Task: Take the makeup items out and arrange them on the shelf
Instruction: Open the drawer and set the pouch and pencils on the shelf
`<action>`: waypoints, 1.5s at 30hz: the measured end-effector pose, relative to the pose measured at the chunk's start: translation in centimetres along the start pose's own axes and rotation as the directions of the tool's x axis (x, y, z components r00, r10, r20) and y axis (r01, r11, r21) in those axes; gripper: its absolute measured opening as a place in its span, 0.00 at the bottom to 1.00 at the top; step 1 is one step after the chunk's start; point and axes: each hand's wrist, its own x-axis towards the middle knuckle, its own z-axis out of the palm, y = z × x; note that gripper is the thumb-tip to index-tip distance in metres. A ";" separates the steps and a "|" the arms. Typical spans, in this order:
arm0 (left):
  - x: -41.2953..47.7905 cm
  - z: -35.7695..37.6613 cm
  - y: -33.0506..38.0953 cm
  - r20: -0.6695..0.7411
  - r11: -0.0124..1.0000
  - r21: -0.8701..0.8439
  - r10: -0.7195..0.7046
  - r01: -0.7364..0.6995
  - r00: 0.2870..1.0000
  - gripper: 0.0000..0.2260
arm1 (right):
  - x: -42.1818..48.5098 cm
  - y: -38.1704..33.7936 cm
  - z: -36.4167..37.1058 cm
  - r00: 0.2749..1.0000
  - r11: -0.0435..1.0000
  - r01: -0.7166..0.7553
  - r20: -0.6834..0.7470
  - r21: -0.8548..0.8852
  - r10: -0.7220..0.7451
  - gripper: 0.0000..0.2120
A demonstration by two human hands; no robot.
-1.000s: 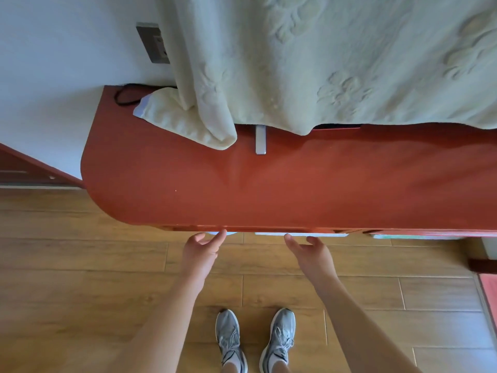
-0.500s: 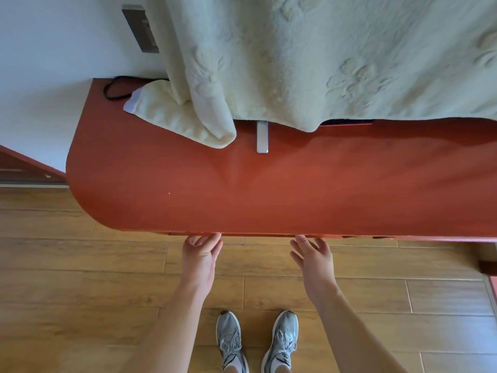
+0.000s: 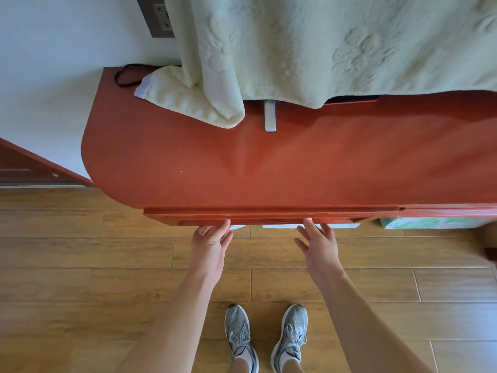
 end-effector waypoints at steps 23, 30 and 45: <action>-12.5 -8.9 -8.5 -0.032 0.995 -0.100 -0.006 0.003 0.999 0.10 | -11.8 8.9 -9.7 1.000 1.000 -0.011 0.028 -0.019 0.012 0.31; -14.1 -9.9 -9.2 0.011 0.991 -0.131 -0.001 0.003 1.000 0.14 | -13.3 9.8 -10.5 0.998 1.000 0.004 0.060 -0.015 -0.003 0.39; -14.0 -11.3 -9.7 0.011 0.988 -0.154 -0.007 0.008 1.000 0.16 | -13.3 11.5 -10.8 1.000 1.000 -0.009 0.016 0.010 0.009 0.39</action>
